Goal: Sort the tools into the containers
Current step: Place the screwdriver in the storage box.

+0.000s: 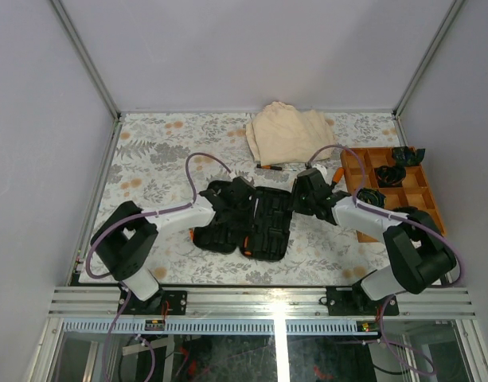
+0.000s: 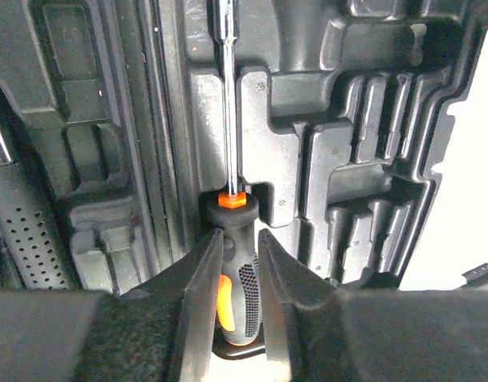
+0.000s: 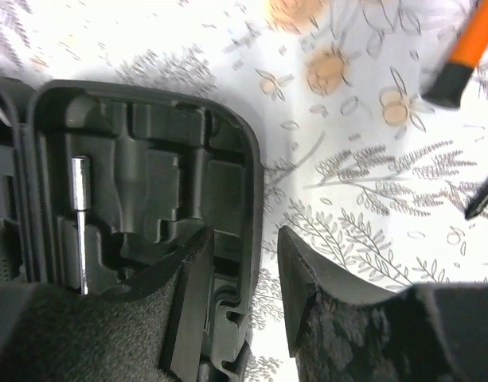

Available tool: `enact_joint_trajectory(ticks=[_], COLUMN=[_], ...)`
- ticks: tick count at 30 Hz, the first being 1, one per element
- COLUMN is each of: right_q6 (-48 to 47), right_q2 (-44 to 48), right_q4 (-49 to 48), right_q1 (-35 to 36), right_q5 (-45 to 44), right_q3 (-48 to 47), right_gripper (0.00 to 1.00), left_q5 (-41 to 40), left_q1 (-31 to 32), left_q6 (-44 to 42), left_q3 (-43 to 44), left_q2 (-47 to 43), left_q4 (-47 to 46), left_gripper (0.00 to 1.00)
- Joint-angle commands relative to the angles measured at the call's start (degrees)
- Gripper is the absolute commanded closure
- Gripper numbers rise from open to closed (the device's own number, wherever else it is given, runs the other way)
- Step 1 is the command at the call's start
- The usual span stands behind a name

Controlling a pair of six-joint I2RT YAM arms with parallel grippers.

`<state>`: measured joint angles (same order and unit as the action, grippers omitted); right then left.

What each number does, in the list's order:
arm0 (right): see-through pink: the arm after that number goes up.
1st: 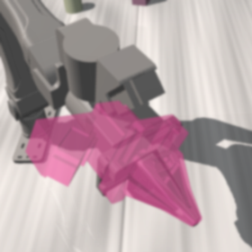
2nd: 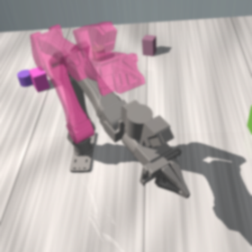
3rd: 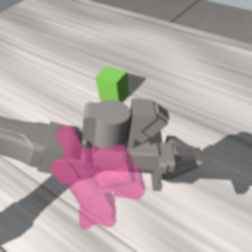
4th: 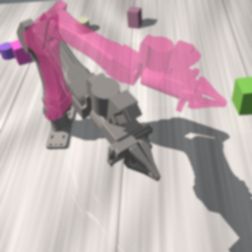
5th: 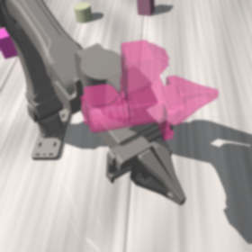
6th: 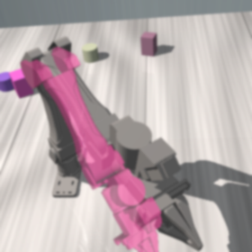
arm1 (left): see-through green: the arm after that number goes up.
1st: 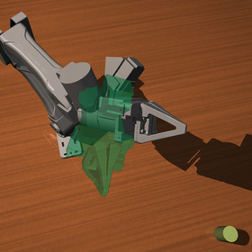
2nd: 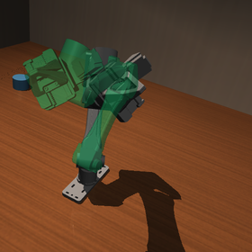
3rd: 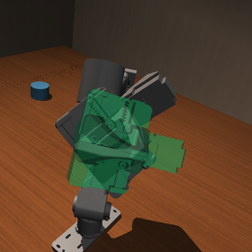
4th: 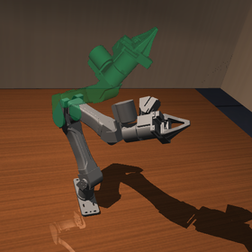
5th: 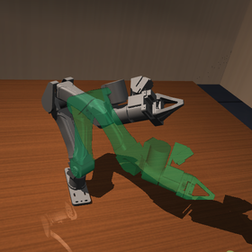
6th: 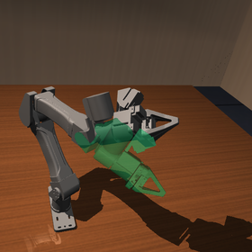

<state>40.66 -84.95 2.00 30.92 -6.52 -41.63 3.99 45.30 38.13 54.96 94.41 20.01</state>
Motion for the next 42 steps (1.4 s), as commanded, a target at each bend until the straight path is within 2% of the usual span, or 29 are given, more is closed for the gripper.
enact_joint_trajectory(ticks=[1, 6, 11, 16, 21, 27, 34, 42], right_q6=[-3.9, -5.1, -4.1, -1.7, -0.7, 0.7, 2.3, 3.3], right_q2=[2.9, 7.6, 10.4, 8.7, 4.4, 2.3, -0.9, -7.5], right_q4=[0.3, 2.6, 1.2, -3.5, -5.5, -7.2, -9.0, -8.5], right_q1=[-0.4, -0.4, -0.4, -0.3, -0.1, 0.3, 0.9, 3.6], right_q5=[-0.7, -1.5, 2.8, 10.1, 13.6, 14.7, 16.5, 16.6], right_q3=[-4.2, -3.6, -1.7, -1.8, -4.1, -4.5, -5.1, -10.4], right_gripper=[0.55, 0.54, 0.54, 0.56, 0.59, 0.61, 0.63, 0.64], left_q5=[-10.1, -10.1, -9.9, -9.4, -7.7, -5.8, -3.3, -2.5], left_q1=[-1.9, -2.1, -2.1, -2.1, -2.0, 0.2, 5.1, 5.8], left_q6=[-4.9, -5.5, -5.6, -5.5, -5.3, -4.0, -1.1, 0.1], left_q3=[-0.5, 1.5, 2.0, 1.1, -0.2, 0.1, 2.9, 3.4], left_q2=[0.6, -1.2, -2.9, -1.9, -0.8, 0.4, 3.4, 3.7], left_q4=[9.3, 10.5, 9.7, 9.0, 7.7, 6.4, 5.0, 4.5], left_gripper=[0.72, 0.67, 0.66, 0.66, 0.66, 0.69, 0.78, 0.84])
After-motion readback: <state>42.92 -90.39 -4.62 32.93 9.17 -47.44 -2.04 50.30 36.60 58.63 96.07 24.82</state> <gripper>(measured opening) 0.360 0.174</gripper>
